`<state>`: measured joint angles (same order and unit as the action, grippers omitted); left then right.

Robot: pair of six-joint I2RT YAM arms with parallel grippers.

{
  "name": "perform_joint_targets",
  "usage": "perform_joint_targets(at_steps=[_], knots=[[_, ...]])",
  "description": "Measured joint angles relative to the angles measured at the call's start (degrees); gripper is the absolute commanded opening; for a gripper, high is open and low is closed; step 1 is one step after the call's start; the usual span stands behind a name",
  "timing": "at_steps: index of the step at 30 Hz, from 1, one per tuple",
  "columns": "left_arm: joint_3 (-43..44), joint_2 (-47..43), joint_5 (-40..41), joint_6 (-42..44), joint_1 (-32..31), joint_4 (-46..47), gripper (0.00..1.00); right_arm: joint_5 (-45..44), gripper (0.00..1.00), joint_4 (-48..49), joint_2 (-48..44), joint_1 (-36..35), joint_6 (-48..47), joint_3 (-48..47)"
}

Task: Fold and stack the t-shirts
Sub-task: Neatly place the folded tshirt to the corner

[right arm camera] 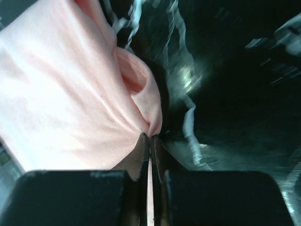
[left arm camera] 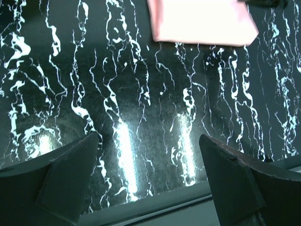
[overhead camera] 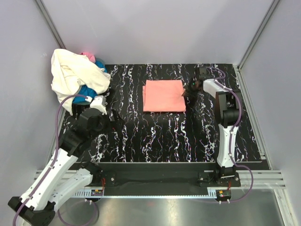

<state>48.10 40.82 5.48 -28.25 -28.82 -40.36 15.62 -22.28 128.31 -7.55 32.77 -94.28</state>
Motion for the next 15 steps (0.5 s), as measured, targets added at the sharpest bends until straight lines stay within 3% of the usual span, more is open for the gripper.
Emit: perform_joint_targets(at_steps=[8,15], knots=[[-1.70,-6.12,-0.15,0.74,-0.98,-0.72,0.94,-17.46,0.00,-14.49,8.94,4.79,-8.87,-20.81],[-2.01,-4.85,-1.51,1.92,-1.36,-0.07,0.94,-31.12,0.00,-23.12,18.95,9.86,-16.11,-40.46]])
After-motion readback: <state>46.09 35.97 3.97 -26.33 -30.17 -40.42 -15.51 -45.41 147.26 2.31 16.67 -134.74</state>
